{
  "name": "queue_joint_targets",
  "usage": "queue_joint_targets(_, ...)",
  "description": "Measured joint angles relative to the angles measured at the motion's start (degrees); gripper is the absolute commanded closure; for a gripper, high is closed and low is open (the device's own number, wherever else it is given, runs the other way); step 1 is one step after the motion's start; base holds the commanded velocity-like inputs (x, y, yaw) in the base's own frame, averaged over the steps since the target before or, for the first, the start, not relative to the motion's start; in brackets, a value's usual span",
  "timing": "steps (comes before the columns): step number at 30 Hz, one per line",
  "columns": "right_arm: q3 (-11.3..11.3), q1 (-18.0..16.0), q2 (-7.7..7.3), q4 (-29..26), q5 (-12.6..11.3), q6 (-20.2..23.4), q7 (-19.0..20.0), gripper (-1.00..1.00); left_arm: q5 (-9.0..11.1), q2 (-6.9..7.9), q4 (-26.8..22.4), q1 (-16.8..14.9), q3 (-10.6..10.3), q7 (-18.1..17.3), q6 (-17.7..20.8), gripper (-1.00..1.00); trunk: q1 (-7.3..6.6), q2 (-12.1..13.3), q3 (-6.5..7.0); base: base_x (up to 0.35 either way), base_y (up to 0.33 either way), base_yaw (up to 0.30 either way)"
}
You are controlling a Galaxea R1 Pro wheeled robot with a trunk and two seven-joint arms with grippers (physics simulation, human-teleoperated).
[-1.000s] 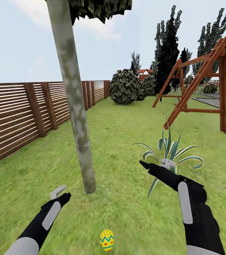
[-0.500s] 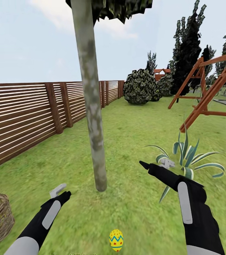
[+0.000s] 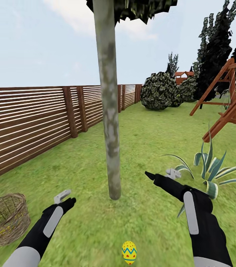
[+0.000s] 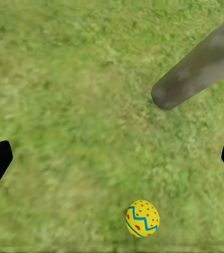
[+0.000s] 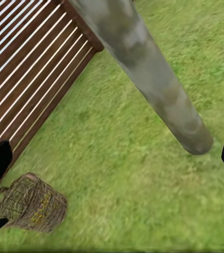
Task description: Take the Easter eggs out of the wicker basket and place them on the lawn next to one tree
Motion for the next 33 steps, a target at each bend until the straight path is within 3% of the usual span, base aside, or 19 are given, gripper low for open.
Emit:
queue_joint_targets(5, 0.2, 0.0, -0.06, 0.5, 0.0, 0.2, -0.9, -1.0, -0.6, 0.08, -0.2, 0.0, -0.2, 0.0, 2.9, -1.0, 0.0, 0.0, 0.0, 0.0, 0.0, 0.018)
queue_joint_targets(10, 0.5, 0.0, -0.12, 0.5, 0.1, 2.2, -1.2, -1.0, -1.2, 0.11, 0.0, 0.0, -0.3, 0.0, 3.5, -1.0, 0.0, 0.0, 0.0, 0.0, 0.0, 0.004)
queue_joint_targets(18, 0.4, 0.0, -0.16, 0.2, 0.3, 5.9, -1.3, -1.0, -4.2, 0.11, 0.5, 0.1, -0.3, 0.0, 3.7, -1.0, 0.01, 0.0, 0.0, -0.071, 0.052, 0.001)
queue_joint_targets(33, 0.8, 0.0, -0.15, 0.4, 0.1, 6.5, -3.1, -1.0, -4.8, 0.12, 0.5, 0.1, -0.3, -0.1, 3.7, -1.0, 0.0, 0.0, 0.0, -0.065, 0.087, 0.071)
